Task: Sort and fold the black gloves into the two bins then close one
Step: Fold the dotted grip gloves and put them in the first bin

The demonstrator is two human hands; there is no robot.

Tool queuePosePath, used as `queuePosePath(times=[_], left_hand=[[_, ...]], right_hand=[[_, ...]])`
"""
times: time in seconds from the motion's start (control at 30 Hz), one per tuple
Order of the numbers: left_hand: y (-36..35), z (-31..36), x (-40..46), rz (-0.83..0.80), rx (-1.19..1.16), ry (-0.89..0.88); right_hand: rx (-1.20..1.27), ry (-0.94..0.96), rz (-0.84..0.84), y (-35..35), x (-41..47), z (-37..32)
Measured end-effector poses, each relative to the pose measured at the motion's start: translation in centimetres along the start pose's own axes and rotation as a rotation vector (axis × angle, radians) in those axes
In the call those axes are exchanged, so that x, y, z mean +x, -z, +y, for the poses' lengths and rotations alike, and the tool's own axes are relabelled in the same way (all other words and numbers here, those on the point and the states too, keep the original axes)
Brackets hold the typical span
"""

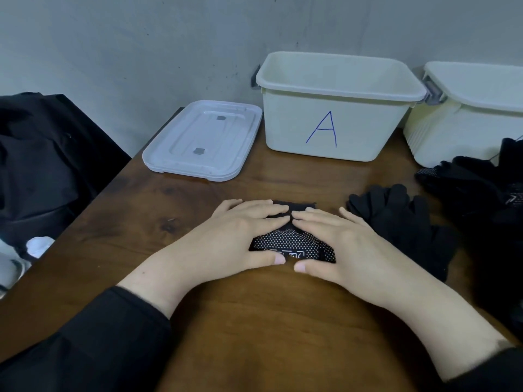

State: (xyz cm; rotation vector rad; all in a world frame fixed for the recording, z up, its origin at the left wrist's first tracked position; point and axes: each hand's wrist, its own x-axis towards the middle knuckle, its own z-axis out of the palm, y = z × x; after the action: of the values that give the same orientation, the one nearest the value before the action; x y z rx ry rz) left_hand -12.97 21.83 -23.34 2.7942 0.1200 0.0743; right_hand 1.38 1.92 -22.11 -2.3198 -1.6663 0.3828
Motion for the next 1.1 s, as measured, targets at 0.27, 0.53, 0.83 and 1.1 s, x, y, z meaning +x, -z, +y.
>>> queuePosePath(times=[0.27, 0.53, 0.83, 1.1], left_hand=[[0.3, 1.8, 0.9, 0.249, -0.316, 0.080], [1.6, 4.1, 2.6, 0.388, -1.151, 0.287], [2.2, 6.6, 6.5, 0.416, -1.401, 0.244], [2.4, 5.2, 9.6, 0.726, -1.093, 0.265]], right_hand=[[0.355, -0.151, 0.357, 0.5, 0.6, -1.0], [1.246, -0.198, 0.347, 3.0, -0.4, -1.2], [1.315, -0.276, 0.409, 6.2, -1.4, -0.3], [1.199, -0.318, 0.470, 11.9, -1.3, 2.0]])
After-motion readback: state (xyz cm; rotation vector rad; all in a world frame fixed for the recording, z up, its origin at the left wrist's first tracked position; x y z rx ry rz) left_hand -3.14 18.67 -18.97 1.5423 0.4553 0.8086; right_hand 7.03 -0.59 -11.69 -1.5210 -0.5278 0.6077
